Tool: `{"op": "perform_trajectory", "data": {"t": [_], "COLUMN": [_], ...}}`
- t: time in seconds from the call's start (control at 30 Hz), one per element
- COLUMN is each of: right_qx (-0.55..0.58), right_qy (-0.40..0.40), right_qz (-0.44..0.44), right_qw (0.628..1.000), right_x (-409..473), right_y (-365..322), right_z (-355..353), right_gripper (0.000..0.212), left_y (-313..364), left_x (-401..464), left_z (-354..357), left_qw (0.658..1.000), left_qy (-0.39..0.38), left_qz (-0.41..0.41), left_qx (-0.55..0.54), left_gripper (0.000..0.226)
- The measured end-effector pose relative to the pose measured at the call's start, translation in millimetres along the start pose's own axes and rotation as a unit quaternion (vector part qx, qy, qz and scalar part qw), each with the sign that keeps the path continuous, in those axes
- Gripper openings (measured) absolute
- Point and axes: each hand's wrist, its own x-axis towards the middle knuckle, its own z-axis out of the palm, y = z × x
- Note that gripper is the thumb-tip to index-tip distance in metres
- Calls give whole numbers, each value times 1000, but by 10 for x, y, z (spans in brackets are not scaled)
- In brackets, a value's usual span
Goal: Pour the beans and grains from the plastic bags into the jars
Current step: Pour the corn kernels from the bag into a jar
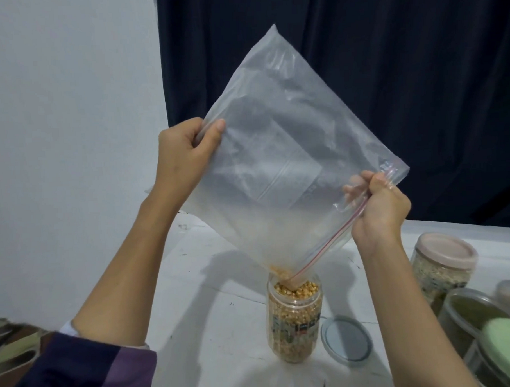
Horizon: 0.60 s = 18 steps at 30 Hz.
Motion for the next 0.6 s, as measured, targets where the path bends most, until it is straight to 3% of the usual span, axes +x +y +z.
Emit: {"op": "perform_trajectory", "data": {"t": [0.6], "right_qx": [2], "right_qy": [-2], "right_qz": [5], "right_qw": [1000], "right_x": [-32], "right_y": [63], "right_z": [-39], "right_gripper": [27], "left_y": [30], "left_x": [27], "left_z": [36], "left_qw": [1000], "left_qy": [7], "left_qz": [22], "left_qx": [0], "left_gripper": [54]}}
